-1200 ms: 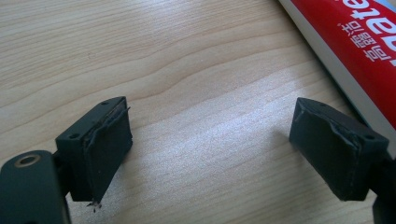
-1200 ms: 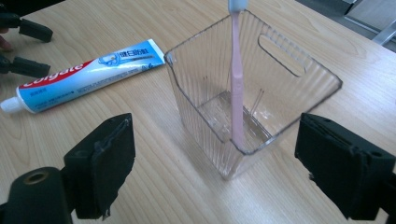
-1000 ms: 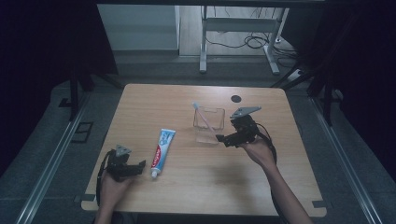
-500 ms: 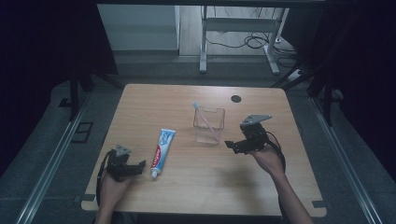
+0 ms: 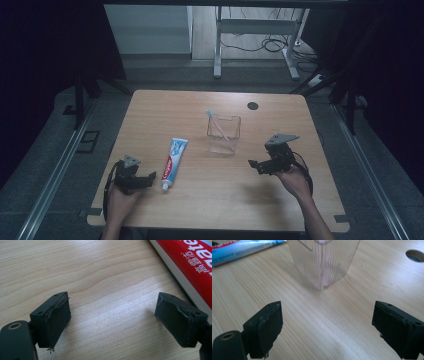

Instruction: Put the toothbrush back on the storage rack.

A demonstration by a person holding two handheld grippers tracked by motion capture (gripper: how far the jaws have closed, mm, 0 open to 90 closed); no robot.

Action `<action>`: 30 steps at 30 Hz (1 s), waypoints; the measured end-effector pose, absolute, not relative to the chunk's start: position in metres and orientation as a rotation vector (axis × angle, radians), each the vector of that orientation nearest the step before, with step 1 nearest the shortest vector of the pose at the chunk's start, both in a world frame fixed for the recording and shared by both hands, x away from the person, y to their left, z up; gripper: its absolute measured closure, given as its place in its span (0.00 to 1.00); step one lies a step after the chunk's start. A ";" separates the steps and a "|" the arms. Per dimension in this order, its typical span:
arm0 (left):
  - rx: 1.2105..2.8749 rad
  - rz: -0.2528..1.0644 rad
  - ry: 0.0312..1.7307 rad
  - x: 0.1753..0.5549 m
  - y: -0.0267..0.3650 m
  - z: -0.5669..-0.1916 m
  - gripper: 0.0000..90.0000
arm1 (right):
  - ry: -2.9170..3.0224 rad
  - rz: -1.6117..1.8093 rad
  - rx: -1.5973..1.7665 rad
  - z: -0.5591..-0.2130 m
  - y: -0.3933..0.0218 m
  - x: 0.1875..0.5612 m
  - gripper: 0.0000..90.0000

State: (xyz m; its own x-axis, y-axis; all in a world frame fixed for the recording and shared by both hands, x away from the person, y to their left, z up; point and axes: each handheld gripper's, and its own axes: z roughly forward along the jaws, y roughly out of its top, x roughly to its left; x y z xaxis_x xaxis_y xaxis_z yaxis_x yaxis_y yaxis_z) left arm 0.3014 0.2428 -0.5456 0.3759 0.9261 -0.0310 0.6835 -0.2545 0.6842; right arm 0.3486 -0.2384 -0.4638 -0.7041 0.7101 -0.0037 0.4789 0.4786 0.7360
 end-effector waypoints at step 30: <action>2.024 0.510 1.383 0.301 0.243 -0.546 0.14 | 2.409 1.009 1.122 -0.524 -0.277 0.320 0.12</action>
